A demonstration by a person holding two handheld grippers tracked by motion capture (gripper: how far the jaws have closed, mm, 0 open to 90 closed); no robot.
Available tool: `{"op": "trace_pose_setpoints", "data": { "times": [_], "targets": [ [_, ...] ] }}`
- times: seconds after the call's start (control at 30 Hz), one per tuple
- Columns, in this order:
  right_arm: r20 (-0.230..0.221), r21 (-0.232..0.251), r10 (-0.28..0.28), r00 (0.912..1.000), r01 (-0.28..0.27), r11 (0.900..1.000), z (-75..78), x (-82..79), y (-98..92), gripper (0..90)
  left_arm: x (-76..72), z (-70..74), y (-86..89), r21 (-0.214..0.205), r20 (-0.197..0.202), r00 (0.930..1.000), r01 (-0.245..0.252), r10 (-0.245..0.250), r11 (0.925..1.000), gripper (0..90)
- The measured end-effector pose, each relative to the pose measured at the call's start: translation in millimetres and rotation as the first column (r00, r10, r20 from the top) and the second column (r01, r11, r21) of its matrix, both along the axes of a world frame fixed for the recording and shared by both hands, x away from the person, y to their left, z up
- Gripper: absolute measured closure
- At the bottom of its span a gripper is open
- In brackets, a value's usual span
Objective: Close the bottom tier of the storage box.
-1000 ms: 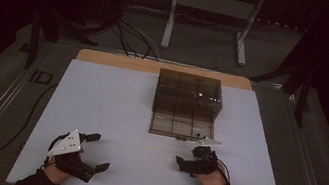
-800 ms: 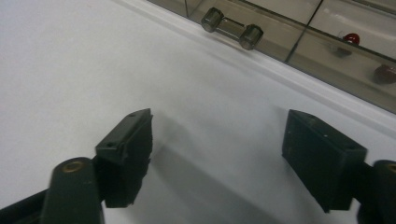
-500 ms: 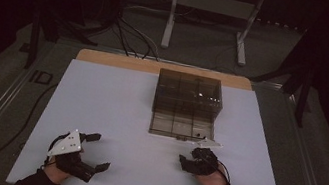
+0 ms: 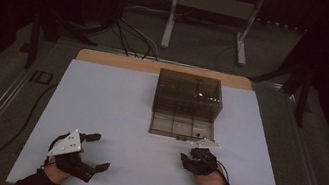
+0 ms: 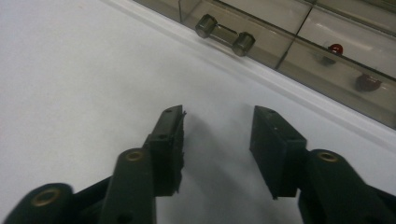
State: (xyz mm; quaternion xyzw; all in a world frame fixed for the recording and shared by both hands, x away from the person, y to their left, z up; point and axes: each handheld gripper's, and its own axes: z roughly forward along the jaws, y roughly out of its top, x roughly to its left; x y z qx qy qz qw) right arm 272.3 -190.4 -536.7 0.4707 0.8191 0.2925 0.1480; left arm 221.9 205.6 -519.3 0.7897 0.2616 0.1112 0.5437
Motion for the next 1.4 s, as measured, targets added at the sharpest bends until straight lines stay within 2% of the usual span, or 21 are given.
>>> {"op": "trace_pose_setpoints", "data": {
  "times": [0.27, 0.4, 0.67, 0.77, 1.03, 1.4],
  "targets": [
    [0.041, 0.006, -0.02, 0.999, 0.02, 0.9998, 3.9, 0.4, -3.2, 69.6, 0.1, -0.2, -0.3, 0.0, -0.001, 1.0, 0.0, 0.0, 1.0, 0.7],
    [0.043, -0.002, -0.018, 0.9989, 0.019, 0.9998, 4.2, -0.3, -3.2, 74.4, 0.1, -0.3, -0.6, 0.002, -0.001, 1.0, 0.0, 0.0, 1.0, 0.7],
    [0.056, -0.013, -0.027, 0.9981, 0.028, 0.9995, 4.8, -0.7, -3.8, 89.6, 0.2, -0.4, -1.1, 0.006, -0.001, 1.0, 0.001, -0.001, 1.0, 0.7],
    [0.059, -0.005, -0.027, 0.9979, 0.028, 0.9996, 5.8, -0.7, -5.4, 89.7, 0.3, -0.5, -1.1, 0.007, -0.001, 1.0, 0.001, -0.001, 1.0, 0.7],
    [0.104, 0.011, -0.028, 0.9942, 0.027, 0.9996, 9.6, -1.4, -6.8, 89.8, 0.2, -0.4, -0.9, 0.005, -0.001, 1.0, 0.001, -0.001, 1.0, 0.7],
    [0.133, 0.025, -0.029, 0.9907, 0.026, 0.9993, 13.3, 0.2, -8.7, 89.8, 0.3, -0.4, -1.1, 0.005, -0.001, 1.0, 0.001, -0.001, 1.0, 0.7]
  ]
}}
